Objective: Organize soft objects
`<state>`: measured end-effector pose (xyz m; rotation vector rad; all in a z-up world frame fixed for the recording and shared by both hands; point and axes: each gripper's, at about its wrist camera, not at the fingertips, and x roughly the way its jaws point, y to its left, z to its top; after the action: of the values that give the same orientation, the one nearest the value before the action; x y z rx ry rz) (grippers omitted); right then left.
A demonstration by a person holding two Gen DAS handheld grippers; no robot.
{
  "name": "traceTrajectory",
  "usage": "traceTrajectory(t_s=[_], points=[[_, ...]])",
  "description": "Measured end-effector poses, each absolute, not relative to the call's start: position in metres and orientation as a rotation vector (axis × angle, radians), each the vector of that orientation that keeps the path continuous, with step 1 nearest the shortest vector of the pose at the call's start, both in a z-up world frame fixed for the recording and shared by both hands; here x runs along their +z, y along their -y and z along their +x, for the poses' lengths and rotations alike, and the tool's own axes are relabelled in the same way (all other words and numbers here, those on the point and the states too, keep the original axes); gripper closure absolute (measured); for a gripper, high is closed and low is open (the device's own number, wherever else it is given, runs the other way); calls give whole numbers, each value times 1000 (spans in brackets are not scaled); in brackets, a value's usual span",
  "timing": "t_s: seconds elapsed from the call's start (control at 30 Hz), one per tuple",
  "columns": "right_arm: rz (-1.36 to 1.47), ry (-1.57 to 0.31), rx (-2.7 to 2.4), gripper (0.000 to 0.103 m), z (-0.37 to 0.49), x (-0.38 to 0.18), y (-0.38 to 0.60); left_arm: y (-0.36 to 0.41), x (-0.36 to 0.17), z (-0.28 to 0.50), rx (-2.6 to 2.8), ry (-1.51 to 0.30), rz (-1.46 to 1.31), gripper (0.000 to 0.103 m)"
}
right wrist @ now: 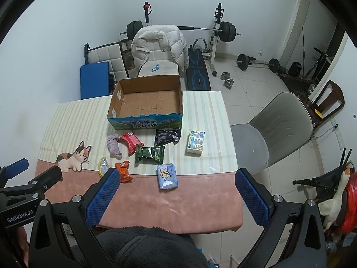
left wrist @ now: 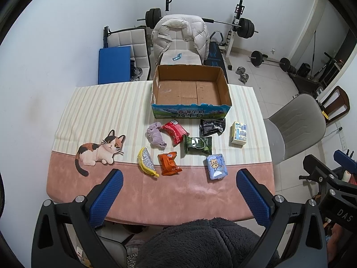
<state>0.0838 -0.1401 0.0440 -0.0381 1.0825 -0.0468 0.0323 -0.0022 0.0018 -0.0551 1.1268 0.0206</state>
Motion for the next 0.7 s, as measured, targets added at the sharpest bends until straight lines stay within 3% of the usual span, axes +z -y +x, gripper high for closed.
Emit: traceTrajectory(t_s=[0.7], points=[[-51,-1076,-15,0,90,43,136,-4,3,32,29,-1108,-61,0]])
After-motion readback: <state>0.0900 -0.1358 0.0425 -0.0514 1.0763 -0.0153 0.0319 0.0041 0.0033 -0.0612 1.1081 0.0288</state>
